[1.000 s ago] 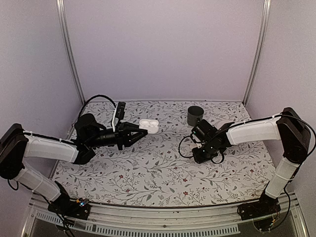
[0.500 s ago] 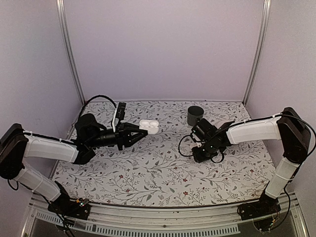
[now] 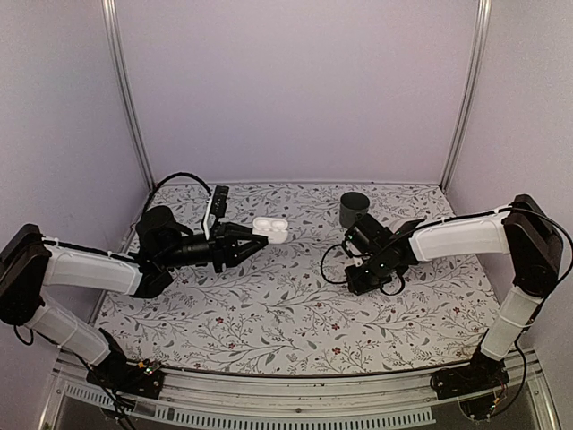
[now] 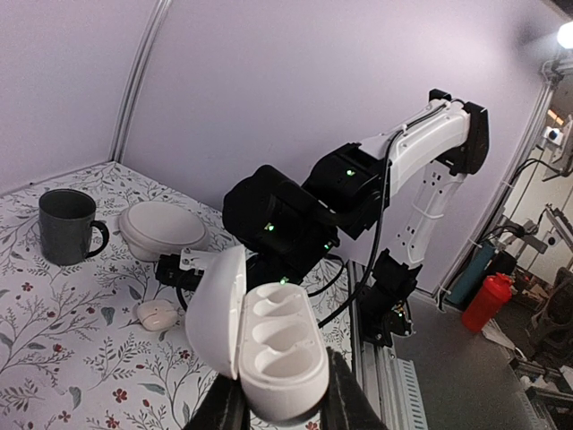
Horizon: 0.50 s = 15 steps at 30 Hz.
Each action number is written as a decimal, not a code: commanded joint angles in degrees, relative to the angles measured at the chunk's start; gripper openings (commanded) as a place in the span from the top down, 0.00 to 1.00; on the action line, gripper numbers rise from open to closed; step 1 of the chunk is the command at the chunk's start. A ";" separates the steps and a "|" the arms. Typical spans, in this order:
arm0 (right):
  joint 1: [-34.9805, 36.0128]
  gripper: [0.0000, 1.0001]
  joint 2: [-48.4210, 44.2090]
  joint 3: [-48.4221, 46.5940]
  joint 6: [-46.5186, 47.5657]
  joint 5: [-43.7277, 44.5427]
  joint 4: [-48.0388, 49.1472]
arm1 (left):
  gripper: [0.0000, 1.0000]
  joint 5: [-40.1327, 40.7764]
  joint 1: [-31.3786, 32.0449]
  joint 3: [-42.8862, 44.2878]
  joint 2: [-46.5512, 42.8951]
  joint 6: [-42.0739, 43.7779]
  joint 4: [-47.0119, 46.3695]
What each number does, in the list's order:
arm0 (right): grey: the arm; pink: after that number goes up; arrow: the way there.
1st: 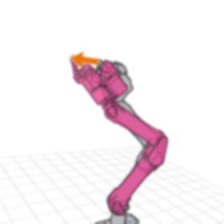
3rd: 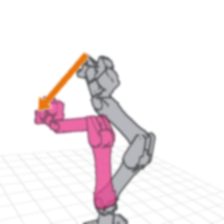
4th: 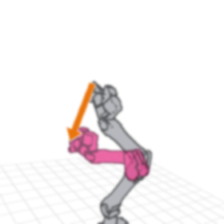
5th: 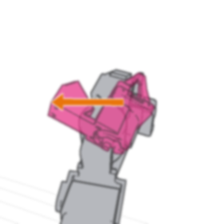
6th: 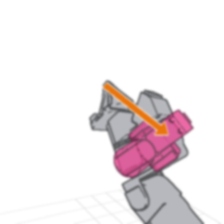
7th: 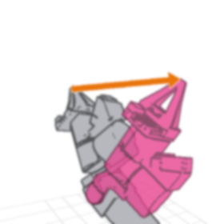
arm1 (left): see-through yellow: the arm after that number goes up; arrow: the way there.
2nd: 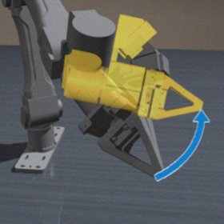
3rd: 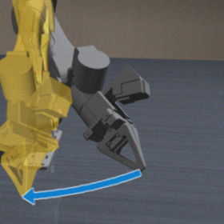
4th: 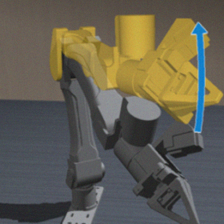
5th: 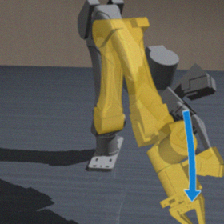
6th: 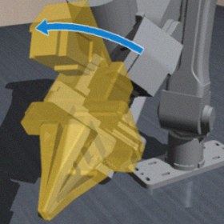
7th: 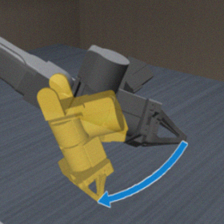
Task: Insert the wireless bluetooth earbuds into the charging case
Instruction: Adjust the right earbud at the center of the board.
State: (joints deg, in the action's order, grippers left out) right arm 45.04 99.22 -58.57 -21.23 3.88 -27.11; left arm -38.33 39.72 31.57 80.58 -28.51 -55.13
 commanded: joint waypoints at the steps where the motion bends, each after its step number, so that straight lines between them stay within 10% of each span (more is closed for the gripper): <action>1: 0.38 0.77 1.30 -0.56 -0.74 -0.71 -0.16 | 1.00 -0.21 -0.68 1.22 -1.21 1.06 0.03; 15: 0.40 0.77 1.45 1.24 -1.87 -0.62 -0.42 | 1.00 -0.36 -0.70 1.12 -1.40 1.13 0.20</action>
State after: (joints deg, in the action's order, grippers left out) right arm 45.10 99.68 -58.52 -22.04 3.88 -27.05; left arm -38.33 39.72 31.57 80.58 -28.47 -54.94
